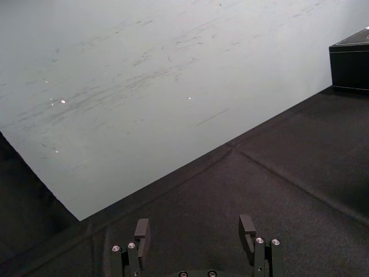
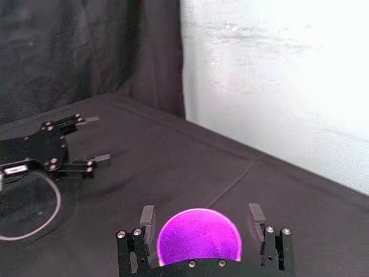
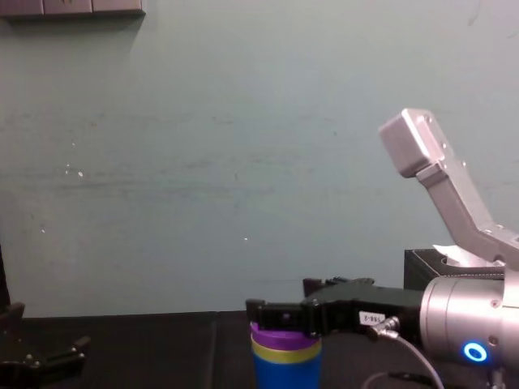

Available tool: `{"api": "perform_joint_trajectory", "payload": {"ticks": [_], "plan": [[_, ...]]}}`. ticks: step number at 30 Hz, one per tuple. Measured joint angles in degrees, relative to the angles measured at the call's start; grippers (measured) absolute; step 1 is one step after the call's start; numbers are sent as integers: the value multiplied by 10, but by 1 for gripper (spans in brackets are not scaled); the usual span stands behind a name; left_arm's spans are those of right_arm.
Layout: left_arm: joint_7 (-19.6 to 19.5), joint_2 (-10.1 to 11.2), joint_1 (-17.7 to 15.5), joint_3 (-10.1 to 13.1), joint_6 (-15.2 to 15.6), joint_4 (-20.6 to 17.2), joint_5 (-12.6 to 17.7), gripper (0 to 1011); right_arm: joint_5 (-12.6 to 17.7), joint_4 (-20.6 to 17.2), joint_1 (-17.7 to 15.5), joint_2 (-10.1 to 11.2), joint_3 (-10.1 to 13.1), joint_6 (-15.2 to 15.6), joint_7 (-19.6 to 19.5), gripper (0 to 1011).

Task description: Stack the three plastic cups sequentially using one hand.

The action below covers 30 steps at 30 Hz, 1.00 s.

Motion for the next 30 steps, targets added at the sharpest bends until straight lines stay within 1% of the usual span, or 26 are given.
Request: {"api": "perform_joint_trajectory", "payload": {"ticks": [6,12,14,15,20,21,26,30], "plan": [[0,0,0,0,0,0,0,1011,-19,-26,-23,1,18,-16,-39,1004],[0,0,0,0,0,0,0,1011,-38,-49,-56,0,47,-37,-85,1004],[0,0,0,0,0,0,0,1011,-48,-55,-70,-2,56,-39,-108,1004],[0,0,0,0,0,0,0,1011,-56,-58,-79,-4,63,-39,-126,1004],[0,0,0,0,0,0,0,1011,-68,-53,-100,-12,81,-35,-161,1004],[0,0,0,0,0,0,0,1011,-68,-48,-106,-15,88,-34,-168,1004],[0,0,0,0,0,0,0,1011,-62,-29,-116,-25,109,-30,-176,1004],[0,0,0,0,0,0,0,1011,-56,-19,-116,-29,117,-28,-174,1004]]}}
